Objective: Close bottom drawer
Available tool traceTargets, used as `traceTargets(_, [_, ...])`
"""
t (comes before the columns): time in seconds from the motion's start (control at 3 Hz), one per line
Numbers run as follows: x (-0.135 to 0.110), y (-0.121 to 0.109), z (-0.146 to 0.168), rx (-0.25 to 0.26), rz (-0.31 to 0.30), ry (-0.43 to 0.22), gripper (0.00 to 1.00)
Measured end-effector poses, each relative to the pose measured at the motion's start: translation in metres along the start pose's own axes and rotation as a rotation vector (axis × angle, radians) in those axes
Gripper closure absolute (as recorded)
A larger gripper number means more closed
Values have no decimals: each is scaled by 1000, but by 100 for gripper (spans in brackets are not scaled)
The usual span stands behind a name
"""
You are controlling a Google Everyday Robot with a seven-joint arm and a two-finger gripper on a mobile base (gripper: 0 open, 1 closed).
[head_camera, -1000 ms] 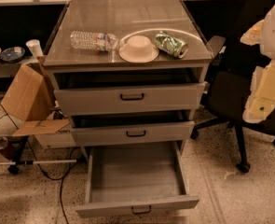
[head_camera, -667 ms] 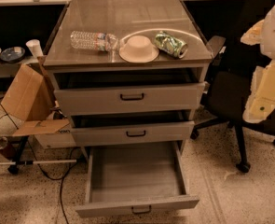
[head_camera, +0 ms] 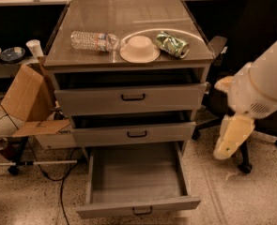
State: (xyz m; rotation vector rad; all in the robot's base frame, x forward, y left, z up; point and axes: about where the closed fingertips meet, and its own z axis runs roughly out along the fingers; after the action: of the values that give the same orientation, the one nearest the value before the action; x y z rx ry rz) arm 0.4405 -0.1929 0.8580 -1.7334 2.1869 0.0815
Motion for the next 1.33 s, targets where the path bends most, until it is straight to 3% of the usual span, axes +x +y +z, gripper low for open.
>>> traceTargets(0.33, [19,41,95,-101,41,-95,0])
traceTargets(0.67, [37,102,215,-248,116,-157,0])
traceTargets(1.0, [49,139,267,-322,159,-176,0])
traceTargets(1.33, [51,138,271,-322,159,-178,0])
